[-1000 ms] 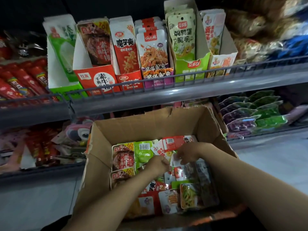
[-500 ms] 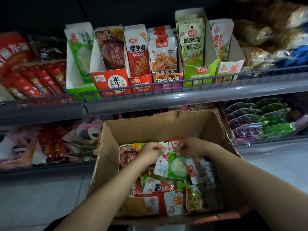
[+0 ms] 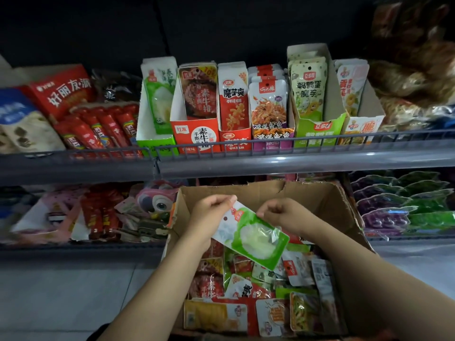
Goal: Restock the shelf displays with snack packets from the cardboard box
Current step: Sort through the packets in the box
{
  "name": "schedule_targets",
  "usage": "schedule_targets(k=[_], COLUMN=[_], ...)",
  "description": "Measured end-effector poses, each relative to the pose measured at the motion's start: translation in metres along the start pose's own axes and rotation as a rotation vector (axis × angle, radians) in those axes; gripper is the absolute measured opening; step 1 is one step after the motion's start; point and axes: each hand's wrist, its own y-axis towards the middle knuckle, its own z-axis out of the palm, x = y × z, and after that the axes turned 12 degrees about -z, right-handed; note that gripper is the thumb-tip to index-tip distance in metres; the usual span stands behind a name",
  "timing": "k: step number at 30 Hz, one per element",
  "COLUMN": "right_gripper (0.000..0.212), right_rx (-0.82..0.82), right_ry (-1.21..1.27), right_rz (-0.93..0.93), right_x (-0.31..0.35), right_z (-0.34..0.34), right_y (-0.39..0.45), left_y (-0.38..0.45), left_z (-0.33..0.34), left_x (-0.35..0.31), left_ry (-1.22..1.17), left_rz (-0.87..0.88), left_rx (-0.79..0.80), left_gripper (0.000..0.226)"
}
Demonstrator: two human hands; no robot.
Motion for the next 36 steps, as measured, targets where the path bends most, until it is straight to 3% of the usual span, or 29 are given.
schedule_targets(k=[4,8,11,18,23,28,31,33,36], right_gripper=[0.017,0.018,0.014,0.011,0.03,0.049,0.042,0.034,0.032], right_rx=[-0.193,-0.354,-0.371,-0.267,-0.219,-0.14,-0.1,-0.108,-0.217], right_ry=[-0.069,-0.015,0.016,-0.024,0.174,0.261,0.442,0.582,0.601], right_rz=[-0.027,-0.055,-0.105,-0.223,-0.168,-0.054,0.001,-0.001,0.008], right_x=[0.01,0.021,0.029,0.045,0.059,0.062,0.066,0.069,0.075], right_z=[0.002,0.004,0.009,0.014,0.009,0.008,0.016,0.02,0.028], right_y=[0.003,0.001,-0.002,-0.009,-0.012,-0.01,-0.006,-0.003,0.004], left_y=[-0.007,-0.014,-0.015,-0.01,-0.004,-0.003,0.0,-0.001,-0.005], left_z=[0.001,0.012,0.018,0.012,-0.009,-0.032,-0.042,-0.042,-0.041], left_x=[-0.001,-0.002,-0.006,-0.014,-0.028,-0.044,-0.047,-0.047,-0.047], left_ry=[-0.014,-0.053,-0.151,-0.277,-0.268,-0.472,-0.546,-0.575,-0.638], left_rz=[0.046,-0.007,-0.035,0.057,0.156,0.166,0.176,0.188,0.166], left_rx=[-0.071,0.011,0.075,0.09,0.172,0.481,0.619,0.636,0.539], left_gripper=[0.013,0.067,0.092,0.128,0.129,0.111,0.106,0.094,0.062])
